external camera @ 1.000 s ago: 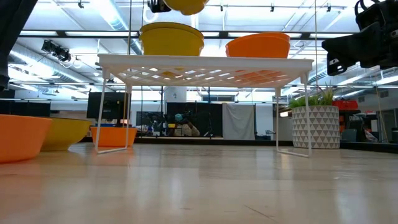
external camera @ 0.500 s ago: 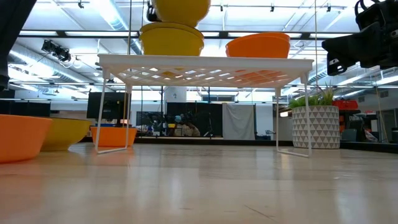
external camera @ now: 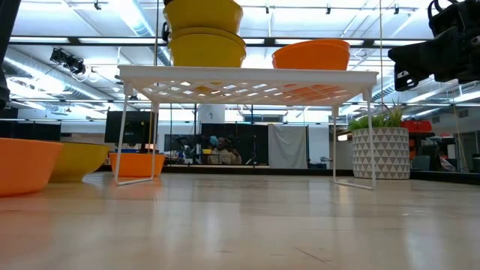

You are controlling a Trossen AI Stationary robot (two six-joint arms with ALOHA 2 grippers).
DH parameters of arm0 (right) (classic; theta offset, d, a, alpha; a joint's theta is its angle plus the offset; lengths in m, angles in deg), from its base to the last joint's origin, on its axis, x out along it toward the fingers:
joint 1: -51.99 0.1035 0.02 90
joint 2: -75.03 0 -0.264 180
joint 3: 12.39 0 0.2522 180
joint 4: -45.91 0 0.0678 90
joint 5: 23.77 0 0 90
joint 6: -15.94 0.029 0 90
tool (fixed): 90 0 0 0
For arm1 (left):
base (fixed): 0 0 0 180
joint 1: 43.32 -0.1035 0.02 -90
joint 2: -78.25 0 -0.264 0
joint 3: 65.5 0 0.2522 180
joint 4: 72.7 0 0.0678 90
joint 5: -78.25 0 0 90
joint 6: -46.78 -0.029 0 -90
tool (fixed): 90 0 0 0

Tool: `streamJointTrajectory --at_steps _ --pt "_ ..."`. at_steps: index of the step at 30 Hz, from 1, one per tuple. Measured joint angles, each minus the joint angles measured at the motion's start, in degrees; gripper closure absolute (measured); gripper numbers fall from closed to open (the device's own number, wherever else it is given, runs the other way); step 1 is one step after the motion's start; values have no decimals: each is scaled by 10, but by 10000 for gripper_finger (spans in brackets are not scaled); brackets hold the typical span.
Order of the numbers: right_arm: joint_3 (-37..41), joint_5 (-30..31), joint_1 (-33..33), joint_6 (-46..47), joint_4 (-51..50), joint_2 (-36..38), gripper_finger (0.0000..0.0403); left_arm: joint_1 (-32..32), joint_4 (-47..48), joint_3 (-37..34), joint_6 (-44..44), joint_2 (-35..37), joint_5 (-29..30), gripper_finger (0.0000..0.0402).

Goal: Pick & Place Mini bowls
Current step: Stack the white patterned bowl on the white patterned bowl on the shelf

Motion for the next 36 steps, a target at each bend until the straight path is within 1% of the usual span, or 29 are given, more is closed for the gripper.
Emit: streamJointTrajectory --at_steps 16,19,24,29,36 --pt "0 0 0 0 0 0 376 -19 -7 -5 -35 -3 13 394" --pt "0 0 0 0 0 0 376 -19 -8 -6 -35 -4 14 394" --pt "0 0 0 0 0 0 376 -18 -16 -30 -32 -9 10 394" --pt "0 0 0 0 0 0 376 -18 -21 -32 -29 -9 10 394" --pt "0 0 0 0 0 0 376 -18 -20 -32 -29 -8 8 355"
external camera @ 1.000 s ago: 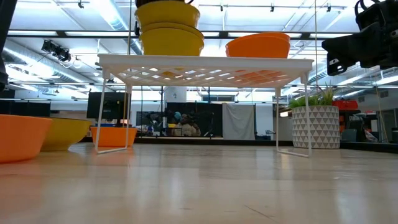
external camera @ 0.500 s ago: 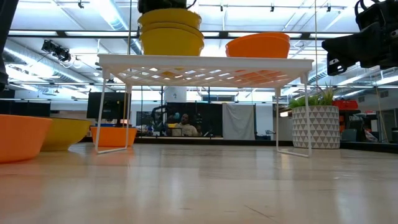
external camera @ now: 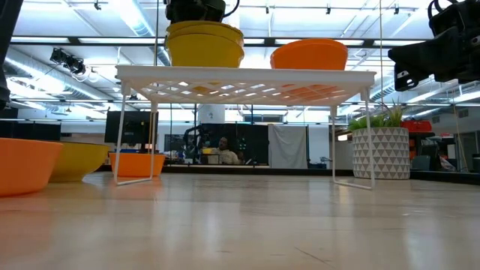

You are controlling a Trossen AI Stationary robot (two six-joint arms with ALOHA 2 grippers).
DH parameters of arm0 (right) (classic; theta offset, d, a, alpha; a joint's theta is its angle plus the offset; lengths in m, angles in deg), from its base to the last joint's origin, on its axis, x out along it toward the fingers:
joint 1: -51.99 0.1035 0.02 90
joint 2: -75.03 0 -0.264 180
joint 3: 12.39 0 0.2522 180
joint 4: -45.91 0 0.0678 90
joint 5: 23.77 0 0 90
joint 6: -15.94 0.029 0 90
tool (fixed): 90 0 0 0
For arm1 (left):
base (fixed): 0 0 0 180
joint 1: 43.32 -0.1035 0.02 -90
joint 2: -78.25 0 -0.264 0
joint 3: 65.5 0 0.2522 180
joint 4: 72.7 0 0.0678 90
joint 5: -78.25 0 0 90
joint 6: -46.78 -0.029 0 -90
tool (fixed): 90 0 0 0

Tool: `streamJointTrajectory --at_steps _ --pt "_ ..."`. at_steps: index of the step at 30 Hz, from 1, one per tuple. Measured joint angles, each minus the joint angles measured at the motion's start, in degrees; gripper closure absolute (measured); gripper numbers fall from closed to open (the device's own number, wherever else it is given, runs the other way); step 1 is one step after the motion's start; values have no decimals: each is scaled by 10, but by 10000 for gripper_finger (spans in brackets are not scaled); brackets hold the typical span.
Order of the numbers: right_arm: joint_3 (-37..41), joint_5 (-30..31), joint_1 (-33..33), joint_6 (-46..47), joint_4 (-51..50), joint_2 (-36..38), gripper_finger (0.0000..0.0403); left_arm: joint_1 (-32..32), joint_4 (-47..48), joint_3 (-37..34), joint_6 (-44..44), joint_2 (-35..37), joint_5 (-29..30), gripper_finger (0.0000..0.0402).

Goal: Pick & Place Mini bowls
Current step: Stack the white patterned bowl on the white patterned bowl on the shelf, then stack the orange bowl on the orange bowl on the shelf

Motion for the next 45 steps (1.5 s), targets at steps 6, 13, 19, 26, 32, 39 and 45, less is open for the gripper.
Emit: streamJointTrajectory --at_steps 6,13,19,26,32,39,45 --pt "0 0 0 0 0 0 376 0 0 0 1 1 -1 336" --pt "0 0 0 0 0 0 376 0 0 0 0 1 -8 299" --pt "0 0 0 0 0 0 376 0 14 20 -3 1 -21 236" --pt "0 0 0 0 0 0 376 0 61 91 -10 1 -15 194" --pt "0 0 0 0 0 0 376 -2 98 116 -15 1 46 189" --pt "0 0 0 0 0 0 376 -36 119 116 -21 1 52 188" --pt "0 0 0 0 0 0 376 -70 110 97 -29 3 53 192"
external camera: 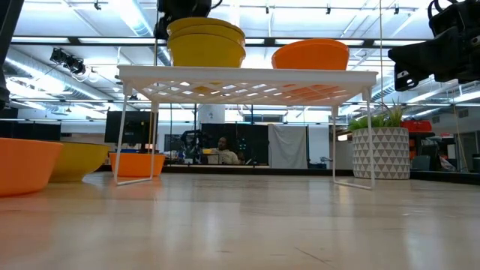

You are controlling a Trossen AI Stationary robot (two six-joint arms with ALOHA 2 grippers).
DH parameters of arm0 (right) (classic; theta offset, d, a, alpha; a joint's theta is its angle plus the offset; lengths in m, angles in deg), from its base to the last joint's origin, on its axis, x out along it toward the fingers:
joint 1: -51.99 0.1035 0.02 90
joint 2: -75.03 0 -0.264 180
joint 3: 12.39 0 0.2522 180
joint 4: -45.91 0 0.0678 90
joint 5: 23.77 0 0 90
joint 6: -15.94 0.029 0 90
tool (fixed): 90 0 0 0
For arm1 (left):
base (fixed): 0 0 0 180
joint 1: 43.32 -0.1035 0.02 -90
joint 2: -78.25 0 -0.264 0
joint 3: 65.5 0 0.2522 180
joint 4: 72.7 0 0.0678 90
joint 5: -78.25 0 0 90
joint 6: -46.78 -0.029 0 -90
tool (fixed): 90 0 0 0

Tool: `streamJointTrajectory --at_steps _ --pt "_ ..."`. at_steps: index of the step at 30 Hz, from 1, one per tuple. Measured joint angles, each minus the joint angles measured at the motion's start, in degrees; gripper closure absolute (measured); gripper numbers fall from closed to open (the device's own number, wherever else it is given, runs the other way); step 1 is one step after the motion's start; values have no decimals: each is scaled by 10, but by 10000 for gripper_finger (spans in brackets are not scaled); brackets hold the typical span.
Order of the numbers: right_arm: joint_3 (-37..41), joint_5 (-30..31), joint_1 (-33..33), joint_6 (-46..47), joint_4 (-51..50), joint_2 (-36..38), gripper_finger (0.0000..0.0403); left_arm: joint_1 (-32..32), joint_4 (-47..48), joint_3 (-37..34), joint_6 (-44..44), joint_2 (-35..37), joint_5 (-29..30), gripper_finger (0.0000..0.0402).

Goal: Pick & Place Mini bowls
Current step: Stack the orange bowl on the orange bowl on the shelf

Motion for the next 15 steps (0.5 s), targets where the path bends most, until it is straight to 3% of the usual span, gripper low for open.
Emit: streamJointTrajectory --at_steps 15 --pt "0 0 0 0 0 0 376 -71 -119 -231 19 83 9 197"
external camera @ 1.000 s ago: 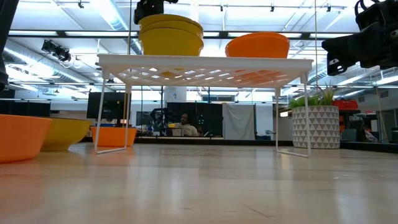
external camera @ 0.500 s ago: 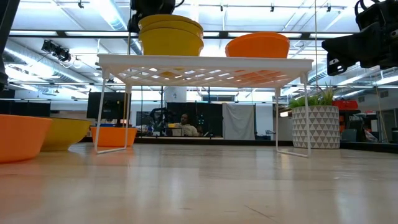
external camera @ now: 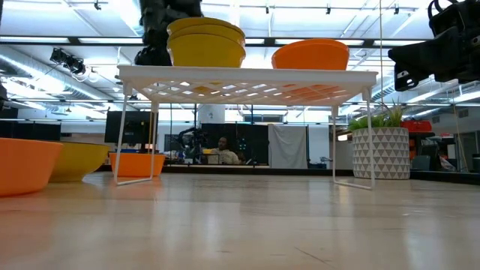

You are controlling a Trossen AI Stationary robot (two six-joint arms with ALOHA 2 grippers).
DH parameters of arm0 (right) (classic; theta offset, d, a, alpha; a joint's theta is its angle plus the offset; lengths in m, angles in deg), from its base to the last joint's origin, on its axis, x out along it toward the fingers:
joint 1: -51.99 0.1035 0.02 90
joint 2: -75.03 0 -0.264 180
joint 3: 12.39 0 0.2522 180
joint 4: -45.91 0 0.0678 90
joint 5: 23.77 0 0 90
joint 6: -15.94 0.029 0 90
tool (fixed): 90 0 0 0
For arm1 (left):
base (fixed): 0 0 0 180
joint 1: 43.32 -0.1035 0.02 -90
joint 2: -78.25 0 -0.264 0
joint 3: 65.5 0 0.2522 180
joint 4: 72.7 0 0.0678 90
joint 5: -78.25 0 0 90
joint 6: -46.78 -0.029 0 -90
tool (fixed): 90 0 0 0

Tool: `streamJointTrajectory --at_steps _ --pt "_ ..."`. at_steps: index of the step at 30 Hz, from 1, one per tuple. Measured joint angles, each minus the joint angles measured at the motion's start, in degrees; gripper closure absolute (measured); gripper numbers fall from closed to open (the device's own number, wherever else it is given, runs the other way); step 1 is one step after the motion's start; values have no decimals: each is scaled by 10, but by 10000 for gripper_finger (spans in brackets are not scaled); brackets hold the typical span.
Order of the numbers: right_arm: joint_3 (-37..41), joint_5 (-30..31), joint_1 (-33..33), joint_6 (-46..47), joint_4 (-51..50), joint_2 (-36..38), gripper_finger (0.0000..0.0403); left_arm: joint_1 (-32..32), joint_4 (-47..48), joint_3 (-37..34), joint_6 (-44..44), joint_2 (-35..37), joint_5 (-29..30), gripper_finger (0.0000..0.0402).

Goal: Pick & Place Mini bowls
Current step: Stack the orange bowl on the orange bowl on the shelf

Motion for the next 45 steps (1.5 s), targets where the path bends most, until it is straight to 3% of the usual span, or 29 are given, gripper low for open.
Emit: streamJointTrajectory --at_steps 26,34,45 --pt "0 0 0 0 0 0 376 -125 -154 -290 85 72 26 197" --pt "0 0 0 0 0 0 376 -165 -160 -342 101 94 53 197" --pt "0 0 0 0 0 0 376 -223 -183 -355 113 96 55 197"
